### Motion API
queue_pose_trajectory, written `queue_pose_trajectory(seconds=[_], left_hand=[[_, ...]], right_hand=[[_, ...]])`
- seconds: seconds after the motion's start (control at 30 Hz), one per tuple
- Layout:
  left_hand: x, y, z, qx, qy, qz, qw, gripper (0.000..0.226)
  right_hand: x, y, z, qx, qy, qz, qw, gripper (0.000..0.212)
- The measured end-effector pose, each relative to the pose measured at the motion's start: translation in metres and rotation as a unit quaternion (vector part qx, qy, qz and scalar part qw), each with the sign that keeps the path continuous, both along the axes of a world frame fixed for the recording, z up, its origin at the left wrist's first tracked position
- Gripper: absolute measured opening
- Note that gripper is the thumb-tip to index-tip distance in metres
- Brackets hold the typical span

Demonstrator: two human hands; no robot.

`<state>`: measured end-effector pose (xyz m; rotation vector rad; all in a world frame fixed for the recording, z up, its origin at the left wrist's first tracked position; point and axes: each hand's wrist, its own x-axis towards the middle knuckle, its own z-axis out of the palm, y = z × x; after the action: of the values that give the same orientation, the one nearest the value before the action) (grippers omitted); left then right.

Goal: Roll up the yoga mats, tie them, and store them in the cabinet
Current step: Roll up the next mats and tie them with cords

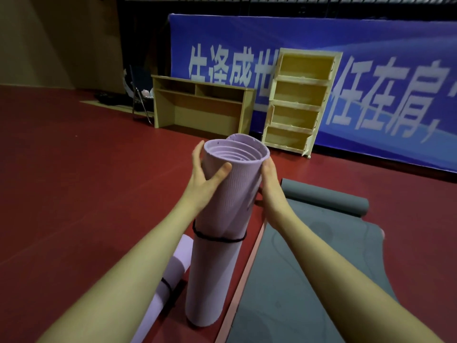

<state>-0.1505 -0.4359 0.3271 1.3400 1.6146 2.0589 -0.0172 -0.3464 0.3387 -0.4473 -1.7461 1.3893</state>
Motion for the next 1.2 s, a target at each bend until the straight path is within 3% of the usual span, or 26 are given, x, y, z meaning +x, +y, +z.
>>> queue_pose_trajectory(seconds=[0.33, 0.43, 0.53, 0.63, 0.77, 0.83, 0.9, 1.03, 1.2], left_hand=[[-0.005, 0.022, 0.043, 0.078, 0.086, 0.075, 0.99, 0.07], [-0.013, 0.023, 0.027, 0.03, 0.177, 0.121, 0.976, 0.067], [-0.017, 0.023, 0.013, -0.01, 0.194, 0.177, 0.965, 0.067], [-0.016, 0.025, 0.029, -0.032, 0.252, 0.248, 0.935, 0.059], [-0.019, 0.028, 0.035, -0.064, 0.324, 0.204, 0.922, 0.056], [-0.021, 0.032, 0.031, -0.054, 0.322, 0.184, 0.927, 0.06], [-0.018, 0.038, 0.024, -0.011, 0.29, 0.172, 0.941, 0.055], [-0.014, 0.052, 0.014, 0.103, 0.239, 0.214, 0.941, 0.042], [-0.019, 0.069, -0.019, 0.12, 0.219, 0.241, 0.938, 0.043]], right_hand=[[-0.001, 0.019, 0.052, 0.043, 0.033, 0.026, 0.998, 0.051], [0.001, 0.024, 0.032, 0.03, -0.017, 0.031, 0.999, 0.051], [0.005, 0.028, 0.004, -0.021, -0.071, 0.032, 0.997, 0.038], [0.004, 0.031, 0.008, 0.018, -0.043, -0.002, 0.999, 0.039], [-0.004, 0.034, 0.038, 0.169, -0.018, -0.071, 0.983, 0.06], [-0.013, 0.044, 0.043, 0.268, -0.094, -0.104, 0.953, 0.056], [-0.019, 0.049, 0.039, 0.278, -0.135, -0.117, 0.944, 0.051], [-0.027, 0.05, 0.029, 0.276, -0.087, -0.153, 0.945, 0.054], [-0.035, 0.059, -0.002, 0.292, -0.105, -0.161, 0.937, 0.054]])
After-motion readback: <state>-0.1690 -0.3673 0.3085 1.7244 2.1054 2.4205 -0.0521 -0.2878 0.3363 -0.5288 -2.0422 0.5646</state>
